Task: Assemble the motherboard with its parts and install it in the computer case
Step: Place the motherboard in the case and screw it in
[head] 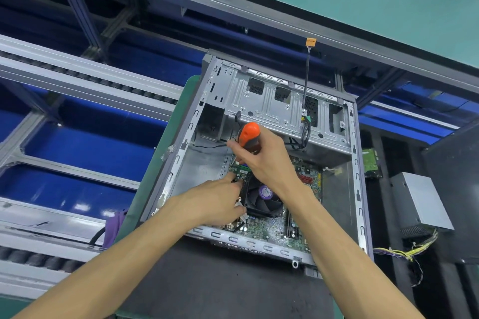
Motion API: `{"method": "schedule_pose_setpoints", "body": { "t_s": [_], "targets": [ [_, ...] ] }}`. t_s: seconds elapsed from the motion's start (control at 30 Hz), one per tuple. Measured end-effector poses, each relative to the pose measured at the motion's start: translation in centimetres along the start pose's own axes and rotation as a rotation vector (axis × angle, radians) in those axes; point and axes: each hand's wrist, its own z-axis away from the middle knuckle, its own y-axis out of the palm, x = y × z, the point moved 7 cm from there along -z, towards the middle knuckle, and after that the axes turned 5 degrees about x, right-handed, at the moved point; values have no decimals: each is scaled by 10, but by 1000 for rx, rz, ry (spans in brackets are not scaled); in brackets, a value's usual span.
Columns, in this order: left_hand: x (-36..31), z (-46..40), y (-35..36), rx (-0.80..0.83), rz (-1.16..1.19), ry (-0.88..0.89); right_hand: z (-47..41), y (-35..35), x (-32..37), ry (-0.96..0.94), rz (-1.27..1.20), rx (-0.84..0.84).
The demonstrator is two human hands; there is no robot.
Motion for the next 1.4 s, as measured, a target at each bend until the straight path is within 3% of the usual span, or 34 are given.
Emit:
{"method": "schedule_pose_setpoints", "body": {
  "t_s": [0.23, 0.43, 0.57, 0.8, 0.97, 1.17, 1.33, 1.4],
  "targets": [
    [4, 0, -5, -79, 45, -22, 2, -2, -1, -19, -1, -8],
    [7, 28, -71, -629, 130, -84, 1, -4, -2, -37, 28, -33],
    [1, 53, -117, -867, 186, -35, -4, -6, -5, 11, -2, -16],
    [-26, 46, -153, -664, -19, 46, -3, -3, -1, 8, -92, 54],
    [-43, 46, -155, -340, -114, 170, 0, -4, 3, -41, -60, 81],
    [-43, 50, -168, -553, -305, -13, -2, -1, 0, -21, -136, 78],
    [-44, 47, -162, -288, -232, 58, 0, -3, 1, -14, -229, 39],
    [-45, 49, -166, -383, -274, 30, 0, -3, -1, -6, -241, 31]
  ]
}}
